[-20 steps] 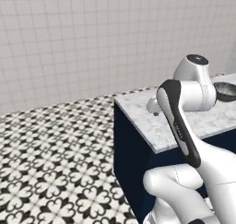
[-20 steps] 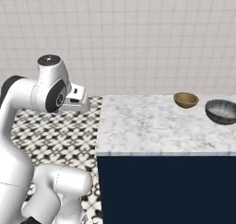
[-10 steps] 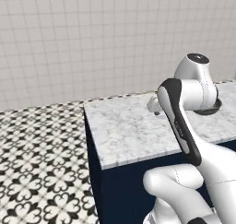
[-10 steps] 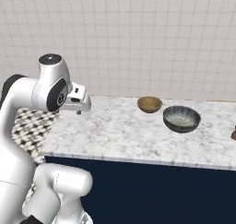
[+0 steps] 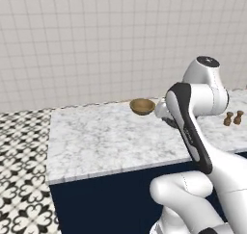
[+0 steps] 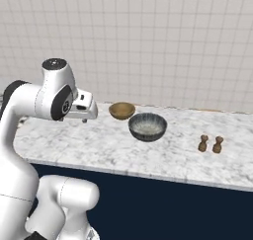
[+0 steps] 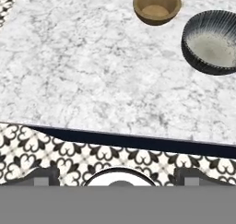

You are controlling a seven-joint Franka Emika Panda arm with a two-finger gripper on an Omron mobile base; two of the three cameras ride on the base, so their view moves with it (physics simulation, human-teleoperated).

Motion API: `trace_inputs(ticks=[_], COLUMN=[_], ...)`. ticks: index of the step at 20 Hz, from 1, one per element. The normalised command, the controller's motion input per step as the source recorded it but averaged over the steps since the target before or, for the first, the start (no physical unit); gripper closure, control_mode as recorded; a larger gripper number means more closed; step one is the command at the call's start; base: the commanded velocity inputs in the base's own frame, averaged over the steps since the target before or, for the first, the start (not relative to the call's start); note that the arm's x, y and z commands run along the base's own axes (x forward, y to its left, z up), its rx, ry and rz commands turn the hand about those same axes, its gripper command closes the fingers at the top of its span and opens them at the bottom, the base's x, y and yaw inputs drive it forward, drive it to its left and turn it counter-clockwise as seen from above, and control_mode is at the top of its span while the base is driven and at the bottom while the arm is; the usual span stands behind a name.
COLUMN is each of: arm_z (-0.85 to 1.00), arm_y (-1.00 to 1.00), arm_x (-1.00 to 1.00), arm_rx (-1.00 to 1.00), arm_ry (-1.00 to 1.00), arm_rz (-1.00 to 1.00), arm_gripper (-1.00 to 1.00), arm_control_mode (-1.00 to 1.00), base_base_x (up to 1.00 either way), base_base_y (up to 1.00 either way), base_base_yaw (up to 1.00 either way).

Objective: Pick up the bowls on the counter and stack them on top of one another in the open cabinet. Place the smaller bowl on top of the larger bowl.

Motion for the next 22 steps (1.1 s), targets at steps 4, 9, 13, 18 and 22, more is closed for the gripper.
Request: trace_inputs(ticks=[4, 9, 13, 18, 22], arm_z=[-0.07, -0.11, -0.01, -0.37, -0.77], arm_y=[0.00, 0.42, 0.44, -0.40, -0.51], arm_x=[0.14, 0.95, 1.00, 1.00, 1.00], arm_rx=[-0.01, -0.03, 0.00, -0.05, -0.13], arm_ry=[0.00, 0.00, 0.01, 0.13, 0.16], arm_rz=[0.00, -0.04, -0.01, 0.06, 0.07], arm_gripper=[-1.00, -1.00, -1.00, -1.00, -1.00], arm_control_mode=[-1.00, -1.00, -1.00, -1.00, -1.00], base_base_x=[0.12, 0.00, 0.00, 0.00, 0.00], base_base_y=[-0.15, 0.00, 0.00, 0.00, 0.00], base_base_yaw=[0.00, 0.00, 0.00, 0.00, 0.00])
